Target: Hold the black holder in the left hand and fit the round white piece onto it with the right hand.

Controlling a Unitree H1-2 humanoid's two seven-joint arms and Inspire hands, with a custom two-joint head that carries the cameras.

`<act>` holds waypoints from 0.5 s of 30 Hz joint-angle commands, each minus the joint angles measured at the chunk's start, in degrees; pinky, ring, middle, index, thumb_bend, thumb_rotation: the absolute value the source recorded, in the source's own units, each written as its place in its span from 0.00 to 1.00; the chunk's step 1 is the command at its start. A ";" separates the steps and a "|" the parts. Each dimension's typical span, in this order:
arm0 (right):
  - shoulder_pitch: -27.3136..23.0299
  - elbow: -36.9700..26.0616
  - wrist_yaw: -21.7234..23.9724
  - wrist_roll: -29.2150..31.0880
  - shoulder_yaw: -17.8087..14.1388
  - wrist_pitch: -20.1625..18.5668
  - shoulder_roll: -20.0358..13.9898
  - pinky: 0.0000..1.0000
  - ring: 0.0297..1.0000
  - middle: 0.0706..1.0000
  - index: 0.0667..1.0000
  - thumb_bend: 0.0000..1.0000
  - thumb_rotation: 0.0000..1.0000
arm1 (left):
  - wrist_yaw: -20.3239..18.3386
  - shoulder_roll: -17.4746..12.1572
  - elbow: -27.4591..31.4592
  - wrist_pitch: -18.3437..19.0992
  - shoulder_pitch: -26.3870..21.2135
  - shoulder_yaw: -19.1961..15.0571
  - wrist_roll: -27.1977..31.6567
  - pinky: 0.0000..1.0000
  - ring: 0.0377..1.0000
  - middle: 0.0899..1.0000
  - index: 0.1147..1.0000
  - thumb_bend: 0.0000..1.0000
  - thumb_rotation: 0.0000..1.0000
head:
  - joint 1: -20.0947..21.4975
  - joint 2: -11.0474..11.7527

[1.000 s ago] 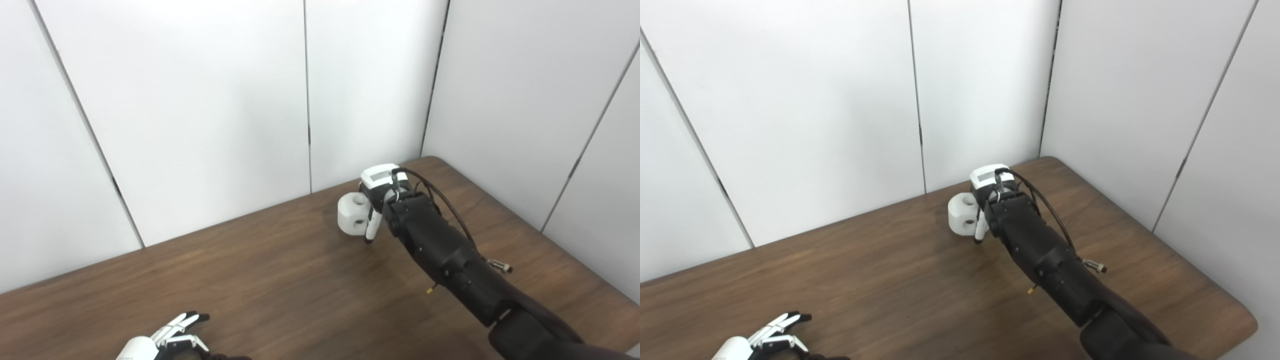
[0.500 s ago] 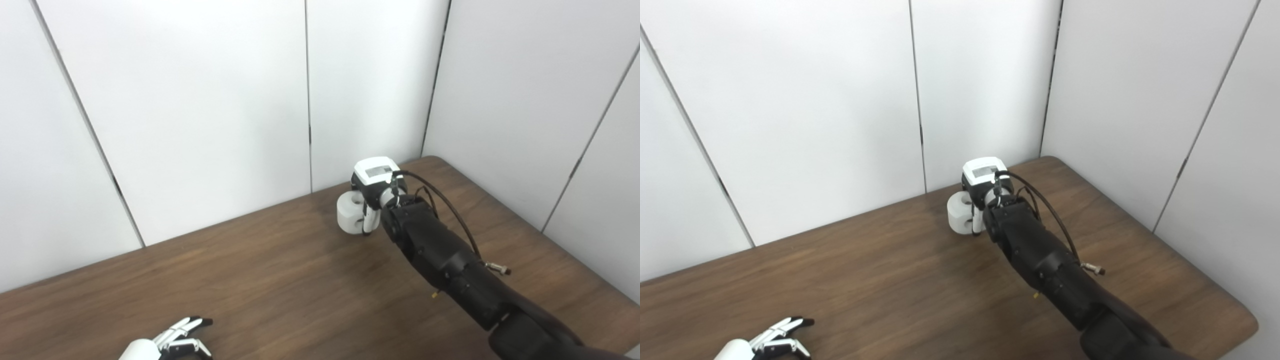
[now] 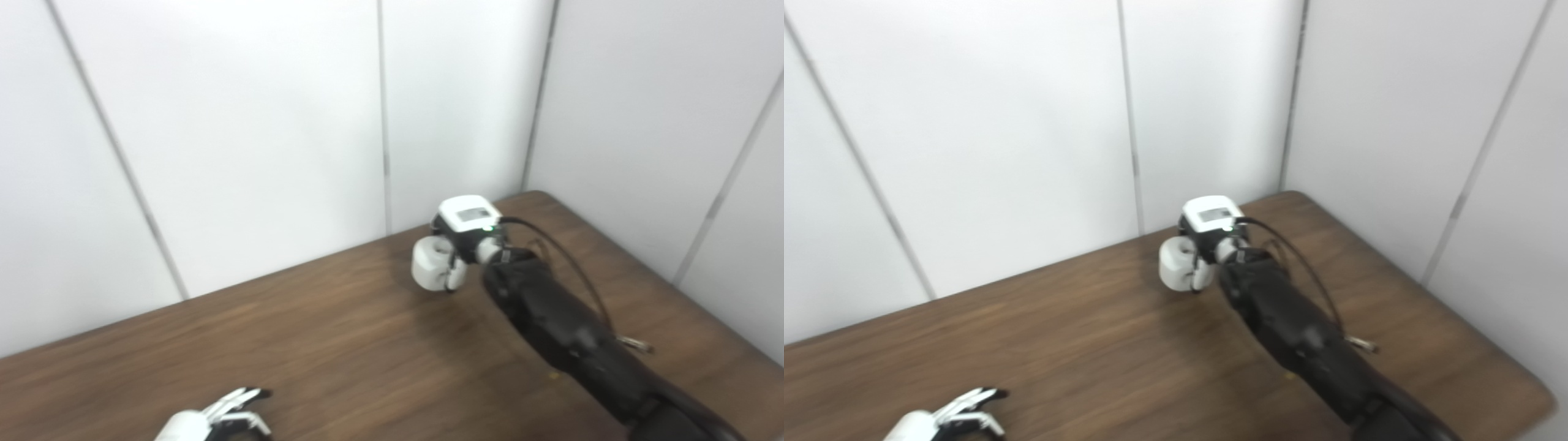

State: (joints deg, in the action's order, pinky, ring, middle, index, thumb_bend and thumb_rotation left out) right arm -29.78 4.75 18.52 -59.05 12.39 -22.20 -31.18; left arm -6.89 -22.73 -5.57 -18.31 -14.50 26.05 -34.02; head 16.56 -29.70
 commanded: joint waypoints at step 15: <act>0.85 -20.62 5.81 8.48 -1.12 9.56 -4.74 0.83 0.78 0.71 0.44 0.53 0.14 | 0.44 5.08 -10.55 4.88 -0.62 4.18 -8.01 0.90 0.99 0.94 0.42 0.52 0.06 | -18.11 -7.73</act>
State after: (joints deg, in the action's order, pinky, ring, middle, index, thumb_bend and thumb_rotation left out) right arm -26.76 -13.47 24.81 -50.86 12.39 -13.80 -34.88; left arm -2.04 -17.64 -12.19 -18.10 -16.57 27.80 -37.71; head -1.40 -37.26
